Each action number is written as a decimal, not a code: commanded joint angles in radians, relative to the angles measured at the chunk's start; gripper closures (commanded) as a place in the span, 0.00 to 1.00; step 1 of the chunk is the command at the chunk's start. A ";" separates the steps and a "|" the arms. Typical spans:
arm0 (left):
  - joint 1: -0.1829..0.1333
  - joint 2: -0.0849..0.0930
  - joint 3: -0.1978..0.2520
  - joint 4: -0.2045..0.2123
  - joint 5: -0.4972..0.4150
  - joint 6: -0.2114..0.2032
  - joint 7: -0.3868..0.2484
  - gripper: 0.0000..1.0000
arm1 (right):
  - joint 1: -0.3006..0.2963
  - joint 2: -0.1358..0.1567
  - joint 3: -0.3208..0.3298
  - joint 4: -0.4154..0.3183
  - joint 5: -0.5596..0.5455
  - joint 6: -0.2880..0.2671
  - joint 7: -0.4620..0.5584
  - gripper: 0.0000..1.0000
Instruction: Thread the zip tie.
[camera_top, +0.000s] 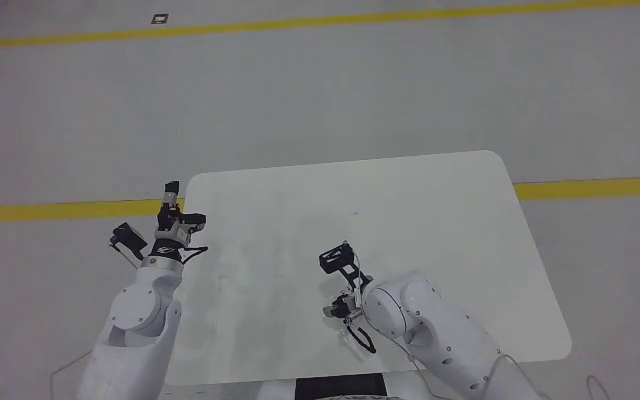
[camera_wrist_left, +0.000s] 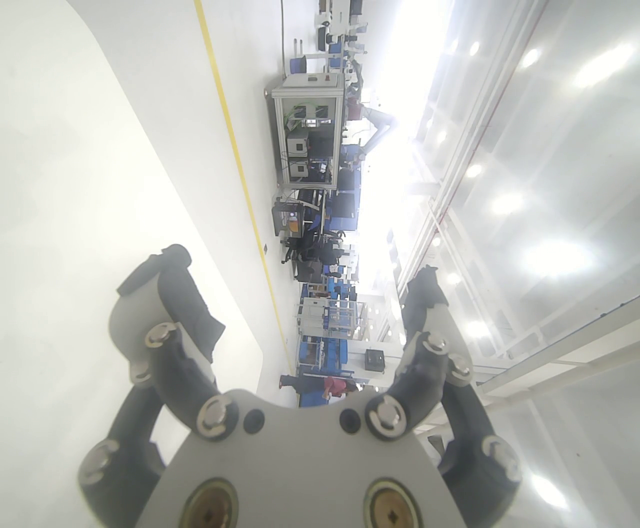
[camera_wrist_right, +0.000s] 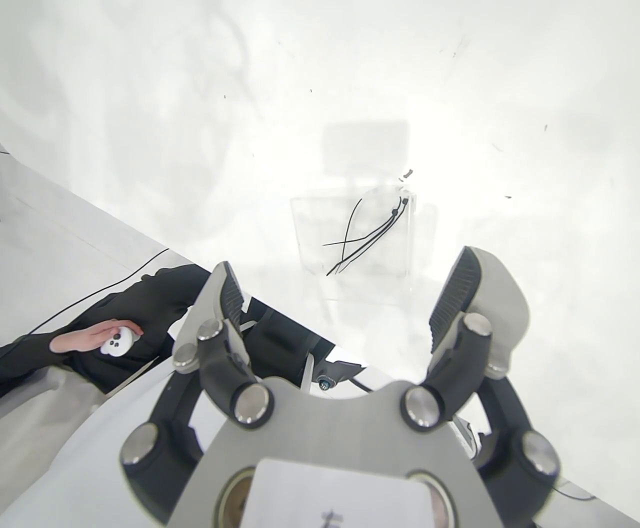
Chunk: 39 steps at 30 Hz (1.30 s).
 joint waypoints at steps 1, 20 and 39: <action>0.000 0.000 0.000 0.000 0.000 0.000 0.000 0.00 | -0.009 -0.001 0.008 -0.006 0.015 0.000 0.000 0.00; 0.000 0.000 0.000 0.000 0.000 0.000 0.000 0.00 | 0.006 -0.008 -0.023 0.049 0.077 0.000 0.011 0.00; 0.000 0.000 0.000 0.000 0.000 0.000 0.000 0.00 | -0.008 -0.008 -0.042 0.053 0.055 -0.014 -0.019 0.35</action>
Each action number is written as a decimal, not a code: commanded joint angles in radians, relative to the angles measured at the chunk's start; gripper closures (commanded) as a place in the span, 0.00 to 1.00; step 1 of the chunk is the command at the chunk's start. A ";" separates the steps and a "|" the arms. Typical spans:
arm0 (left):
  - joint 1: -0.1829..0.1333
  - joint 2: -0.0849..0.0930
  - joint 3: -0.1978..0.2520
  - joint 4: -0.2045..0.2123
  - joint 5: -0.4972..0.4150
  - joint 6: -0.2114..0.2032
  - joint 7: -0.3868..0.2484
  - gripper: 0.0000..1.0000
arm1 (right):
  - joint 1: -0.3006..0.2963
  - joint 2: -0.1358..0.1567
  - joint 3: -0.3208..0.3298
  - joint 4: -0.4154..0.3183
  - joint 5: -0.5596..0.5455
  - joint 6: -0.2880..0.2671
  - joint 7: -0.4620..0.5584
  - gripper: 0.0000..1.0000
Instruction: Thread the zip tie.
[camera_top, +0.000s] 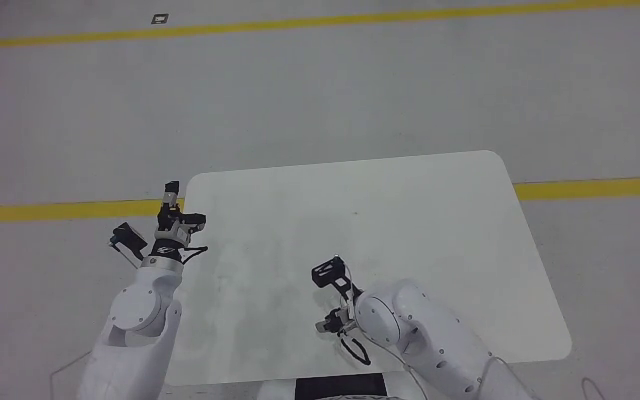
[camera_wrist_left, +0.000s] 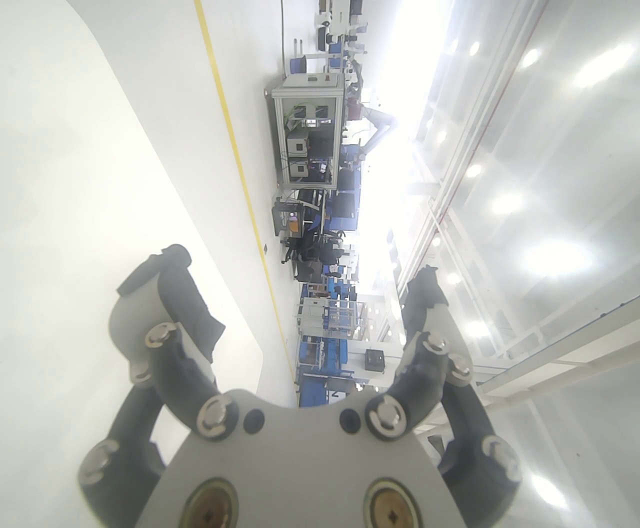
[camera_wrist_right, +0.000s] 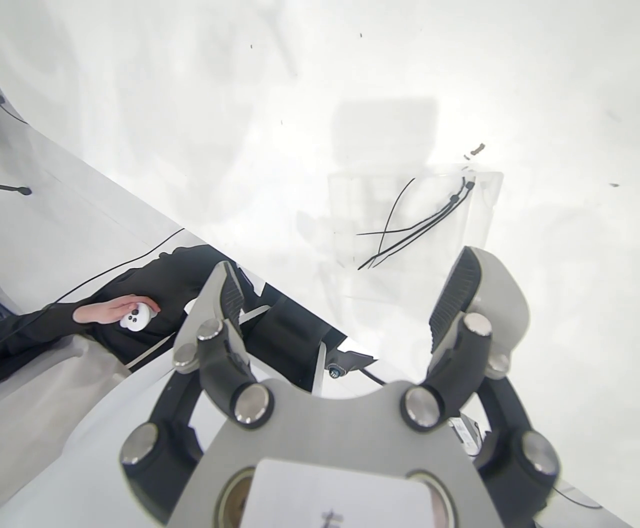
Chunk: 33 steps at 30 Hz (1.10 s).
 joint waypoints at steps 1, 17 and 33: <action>0.000 0.000 0.000 0.000 0.000 0.000 0.000 0.00 | 0.002 -0.001 -0.001 0.006 0.001 0.001 0.002 0.50; 0.000 0.000 0.000 0.000 0.000 0.000 0.000 0.00 | 0.009 -0.013 0.002 0.054 -0.061 0.014 -0.002 0.58; 0.000 0.000 0.000 0.000 0.000 0.000 0.000 0.00 | 0.046 -0.065 0.013 0.148 -0.104 0.014 -0.025 0.57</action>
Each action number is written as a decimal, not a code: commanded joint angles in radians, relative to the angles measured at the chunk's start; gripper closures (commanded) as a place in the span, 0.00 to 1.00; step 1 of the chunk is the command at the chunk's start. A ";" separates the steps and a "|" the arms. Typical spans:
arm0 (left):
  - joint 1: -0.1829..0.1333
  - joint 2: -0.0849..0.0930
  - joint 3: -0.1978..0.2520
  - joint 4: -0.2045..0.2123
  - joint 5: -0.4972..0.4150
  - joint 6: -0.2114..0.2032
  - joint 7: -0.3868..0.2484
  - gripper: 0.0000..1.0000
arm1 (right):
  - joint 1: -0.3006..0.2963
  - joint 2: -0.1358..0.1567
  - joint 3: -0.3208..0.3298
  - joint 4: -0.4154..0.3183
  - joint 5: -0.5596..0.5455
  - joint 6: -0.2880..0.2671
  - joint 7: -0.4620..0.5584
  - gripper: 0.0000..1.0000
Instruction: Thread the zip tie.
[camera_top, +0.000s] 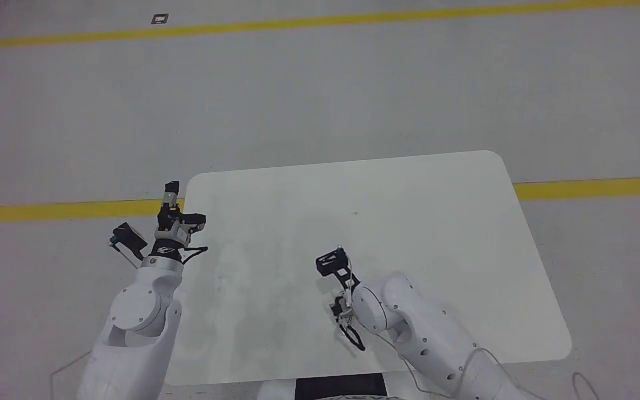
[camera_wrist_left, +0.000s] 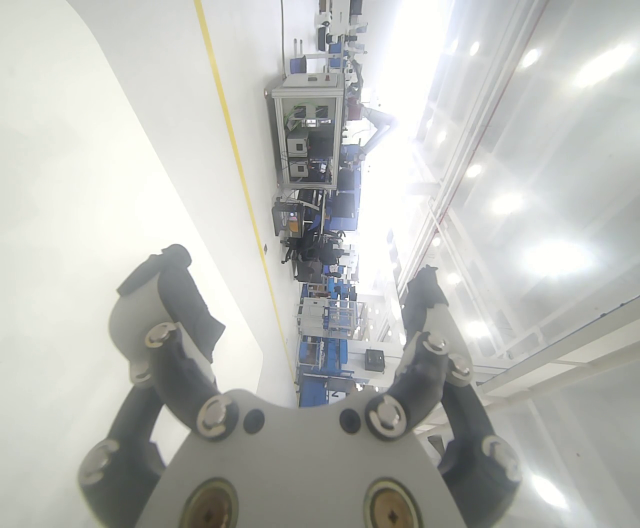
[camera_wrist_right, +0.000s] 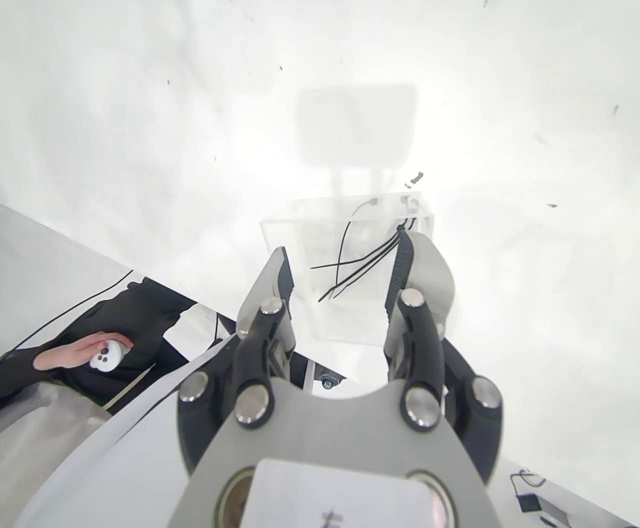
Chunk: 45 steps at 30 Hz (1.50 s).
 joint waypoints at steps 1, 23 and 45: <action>0.000 0.000 0.000 0.000 0.000 0.000 0.000 0.00 | 0.010 -0.006 0.002 0.019 -0.011 0.000 -0.001 0.57; 0.000 0.000 0.000 0.000 0.000 0.000 0.000 0.00 | -0.012 -0.071 0.047 0.031 -0.087 0.000 0.052 0.61; 0.000 0.000 0.000 0.000 0.000 0.000 0.000 0.00 | -0.034 -0.136 0.068 0.105 -0.179 0.000 0.055 0.78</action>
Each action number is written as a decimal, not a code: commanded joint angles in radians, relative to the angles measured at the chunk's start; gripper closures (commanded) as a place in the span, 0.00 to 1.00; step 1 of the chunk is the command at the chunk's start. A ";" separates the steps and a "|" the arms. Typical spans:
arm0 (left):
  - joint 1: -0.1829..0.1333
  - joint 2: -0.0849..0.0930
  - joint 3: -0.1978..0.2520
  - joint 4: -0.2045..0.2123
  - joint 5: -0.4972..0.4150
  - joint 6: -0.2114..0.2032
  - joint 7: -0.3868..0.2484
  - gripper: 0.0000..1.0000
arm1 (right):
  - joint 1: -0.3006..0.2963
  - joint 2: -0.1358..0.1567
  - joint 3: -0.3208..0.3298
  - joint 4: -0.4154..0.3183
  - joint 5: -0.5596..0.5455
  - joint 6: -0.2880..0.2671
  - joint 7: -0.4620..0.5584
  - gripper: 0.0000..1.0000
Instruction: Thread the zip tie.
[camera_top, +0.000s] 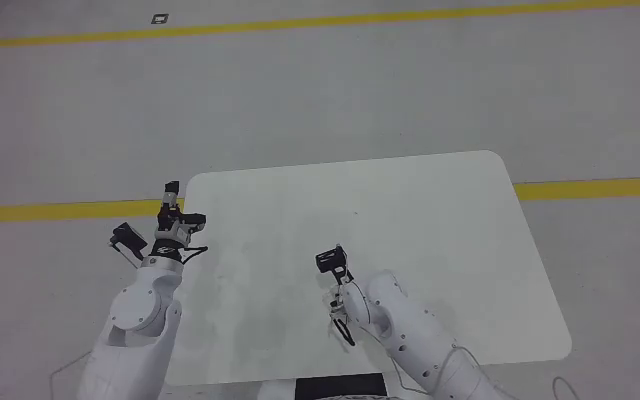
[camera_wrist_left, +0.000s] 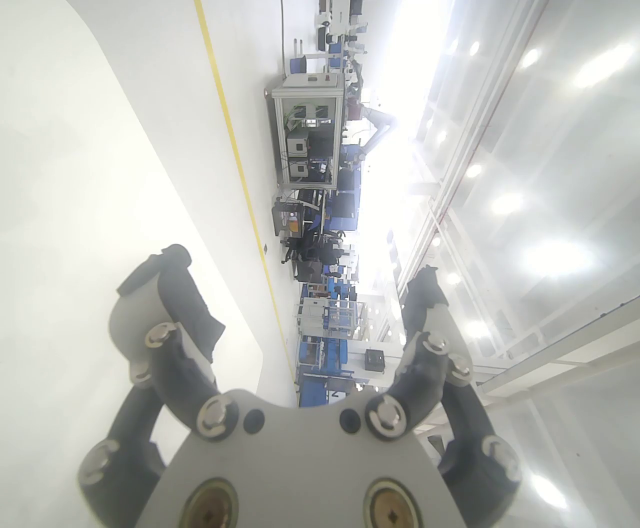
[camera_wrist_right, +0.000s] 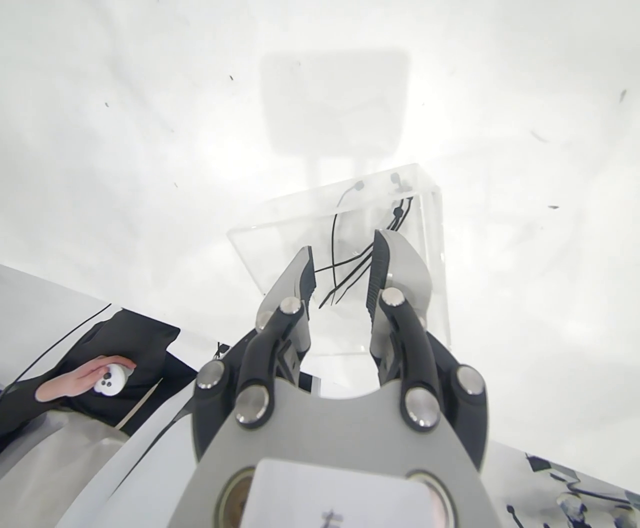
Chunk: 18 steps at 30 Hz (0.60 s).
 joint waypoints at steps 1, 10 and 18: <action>0.000 0.000 0.000 0.000 0.000 0.000 0.000 0.00 | -0.002 -0.006 0.003 0.004 -0.008 0.000 0.000 0.78; 0.000 0.000 0.000 0.000 0.000 0.000 0.000 0.00 | -0.010 -0.028 0.010 0.022 -0.032 0.000 0.000 0.80; 0.000 0.000 0.000 0.000 0.000 0.000 0.000 0.00 | -0.017 -0.041 0.017 0.029 -0.064 0.000 0.000 0.87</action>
